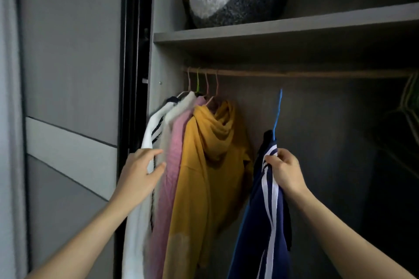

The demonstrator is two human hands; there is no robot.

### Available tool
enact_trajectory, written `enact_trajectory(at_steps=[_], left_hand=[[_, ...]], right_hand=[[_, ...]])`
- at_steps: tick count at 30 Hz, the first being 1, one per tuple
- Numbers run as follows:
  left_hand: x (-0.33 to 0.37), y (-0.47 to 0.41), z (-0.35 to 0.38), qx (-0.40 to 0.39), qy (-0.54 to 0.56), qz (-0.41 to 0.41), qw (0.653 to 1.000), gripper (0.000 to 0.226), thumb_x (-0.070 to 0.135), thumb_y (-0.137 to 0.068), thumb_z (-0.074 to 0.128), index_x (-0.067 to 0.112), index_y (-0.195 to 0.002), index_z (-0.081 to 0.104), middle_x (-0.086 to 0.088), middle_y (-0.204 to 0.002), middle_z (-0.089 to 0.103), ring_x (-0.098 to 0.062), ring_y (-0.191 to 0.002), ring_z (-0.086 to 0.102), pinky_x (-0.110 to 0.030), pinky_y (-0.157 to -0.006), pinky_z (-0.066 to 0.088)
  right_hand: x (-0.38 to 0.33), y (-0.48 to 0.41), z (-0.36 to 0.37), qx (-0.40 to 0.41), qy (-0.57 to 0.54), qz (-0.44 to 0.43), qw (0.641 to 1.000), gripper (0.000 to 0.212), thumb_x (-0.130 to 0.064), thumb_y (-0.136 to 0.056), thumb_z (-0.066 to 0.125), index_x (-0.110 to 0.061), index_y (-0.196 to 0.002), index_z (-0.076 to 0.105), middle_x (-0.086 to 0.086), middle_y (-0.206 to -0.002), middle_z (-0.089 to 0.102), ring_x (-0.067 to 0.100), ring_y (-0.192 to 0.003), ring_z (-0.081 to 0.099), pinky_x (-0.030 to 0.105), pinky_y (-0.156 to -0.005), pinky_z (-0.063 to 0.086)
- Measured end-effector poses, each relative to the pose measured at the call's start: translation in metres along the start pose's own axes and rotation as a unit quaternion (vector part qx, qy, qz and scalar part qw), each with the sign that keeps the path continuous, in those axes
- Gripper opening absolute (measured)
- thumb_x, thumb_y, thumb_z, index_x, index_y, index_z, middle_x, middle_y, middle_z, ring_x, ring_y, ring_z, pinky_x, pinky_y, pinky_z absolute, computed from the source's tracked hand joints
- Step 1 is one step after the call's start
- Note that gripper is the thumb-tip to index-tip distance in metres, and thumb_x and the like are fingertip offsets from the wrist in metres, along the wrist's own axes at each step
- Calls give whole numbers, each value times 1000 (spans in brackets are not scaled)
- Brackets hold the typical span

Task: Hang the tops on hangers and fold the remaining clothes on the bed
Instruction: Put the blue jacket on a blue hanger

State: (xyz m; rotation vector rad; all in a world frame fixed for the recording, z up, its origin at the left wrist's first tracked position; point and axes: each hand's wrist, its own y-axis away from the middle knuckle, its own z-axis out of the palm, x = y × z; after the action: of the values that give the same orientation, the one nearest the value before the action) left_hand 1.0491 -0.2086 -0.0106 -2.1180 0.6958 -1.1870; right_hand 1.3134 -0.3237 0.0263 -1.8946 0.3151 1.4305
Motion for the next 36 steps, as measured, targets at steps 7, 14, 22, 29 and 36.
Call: enact_trajectory(at_steps=[7, 14, 22, 29, 36], left_hand=[[-54, -114, 20, 91, -170, 54, 980, 40, 34, -85, 55, 11, -116, 64, -19, -140, 41, -38, -133, 26, -58, -99, 28], [-110, -212, 32, 163, -224, 134, 951, 47, 21, -77, 62, 7, -121, 58, -31, -143, 31, -47, -133, 21, -67, -95, 26], [-162, -236, 58, 267, -338, 224, 874, 75, -2, -77, 55, 16, -145, 29, -31, -148, 16, -34, -142, -13, -49, -113, -8], [-165, -234, 59, 284, -343, 241, 862, 68, -2, -78, 23, 13, -144, 28, -33, -147, 15, -37, -143, -11, -51, -113, -7], [-166, -235, 59, 291, -335, 246, 862, 65, -1, -80, 23, 11, -143, 32, -33, -146, 15, -34, -142, -13, -51, -113, -5]], right_hand=[[-21, -79, 29, 77, 26, -50, 995, 28, -4, -89, 48, -11, -63, 40, 6, -53, 46, 14, -41, 45, 23, -42, 35], [-38, -162, 79, 121, 59, -83, 987, 35, 0, -85, 47, -12, -56, 30, 9, -55, 37, 20, -47, 35, 29, -49, 26], [-53, -229, 136, 112, 113, -71, 985, 13, 1, -83, 47, -7, -72, 48, 14, -61, 40, 23, -52, 38, 31, -51, 27], [-47, -269, 171, 93, 155, -37, 983, 32, 3, -86, 44, -9, -58, 35, 10, -58, 36, 22, -51, 36, 30, -50, 25], [-21, -267, 182, 50, 165, 11, 985, 27, 0, -90, 46, -8, -64, 41, 10, -61, 40, 20, -53, 39, 29, -50, 30]])
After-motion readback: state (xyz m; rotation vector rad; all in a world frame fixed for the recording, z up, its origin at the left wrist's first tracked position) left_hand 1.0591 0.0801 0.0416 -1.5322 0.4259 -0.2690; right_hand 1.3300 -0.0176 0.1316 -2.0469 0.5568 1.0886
